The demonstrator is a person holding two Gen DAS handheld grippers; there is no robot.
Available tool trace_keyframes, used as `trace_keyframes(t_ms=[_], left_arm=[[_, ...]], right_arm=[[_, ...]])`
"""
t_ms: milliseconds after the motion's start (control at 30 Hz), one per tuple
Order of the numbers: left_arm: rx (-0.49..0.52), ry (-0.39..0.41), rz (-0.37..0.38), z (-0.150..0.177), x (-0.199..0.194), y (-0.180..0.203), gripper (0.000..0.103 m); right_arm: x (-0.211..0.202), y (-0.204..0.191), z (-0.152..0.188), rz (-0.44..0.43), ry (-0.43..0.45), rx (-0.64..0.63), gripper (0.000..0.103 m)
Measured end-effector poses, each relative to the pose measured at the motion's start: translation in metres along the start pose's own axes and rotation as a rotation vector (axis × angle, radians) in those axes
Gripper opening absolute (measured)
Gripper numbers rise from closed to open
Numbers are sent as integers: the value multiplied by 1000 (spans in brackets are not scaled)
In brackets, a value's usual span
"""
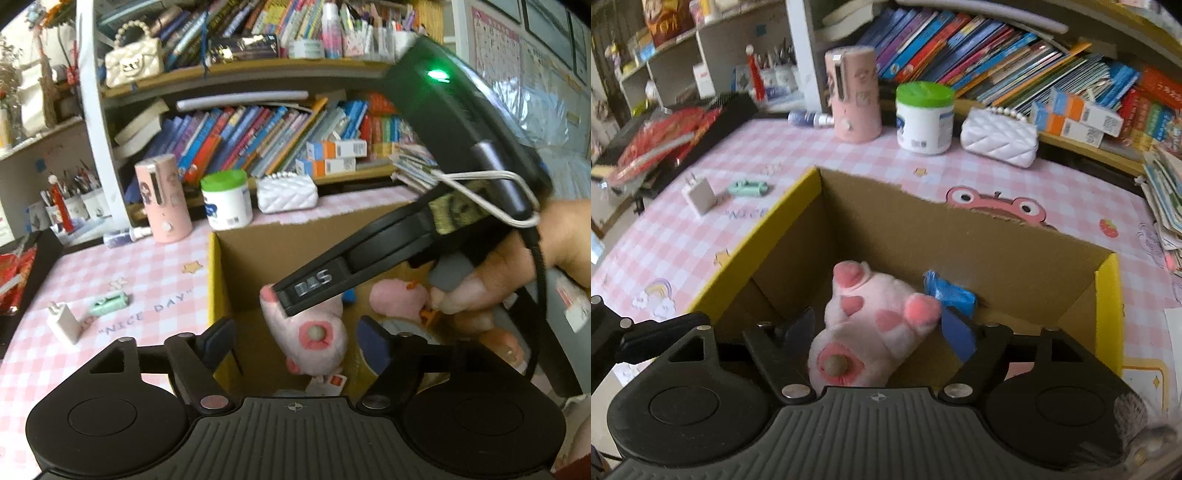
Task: Organize objects
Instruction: 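Lower the pink pig with the right gripper while the left gripper lowers the lilac car into the box, then open both grippers to release the pig and car, then withdraw from the box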
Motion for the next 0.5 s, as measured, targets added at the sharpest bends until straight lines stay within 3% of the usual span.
trace_keyframes(t_ms=[67, 300, 500], left_arm=[[-10, 25, -15, 0, -9, -3, 85], [-50, 81, -33, 1, -36, -15, 86], [-67, 94, -26, 11, -56, -24, 86]], right_arm=[[-11, 4, 2, 25, 40, 35, 75], [-58, 15, 21, 161, 187, 124, 75], [-90, 22, 44, 251, 229, 212, 75]])
Point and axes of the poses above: each gripper's, at about its wrist camera, not at the fingertips, and x roughly the way its jaws point, y to its right, z to its underside, the point moved 2 cm from there along x, roughly the way its jaws point, and after that the axes turned 7 degrees about z, right-handed, at the moved point
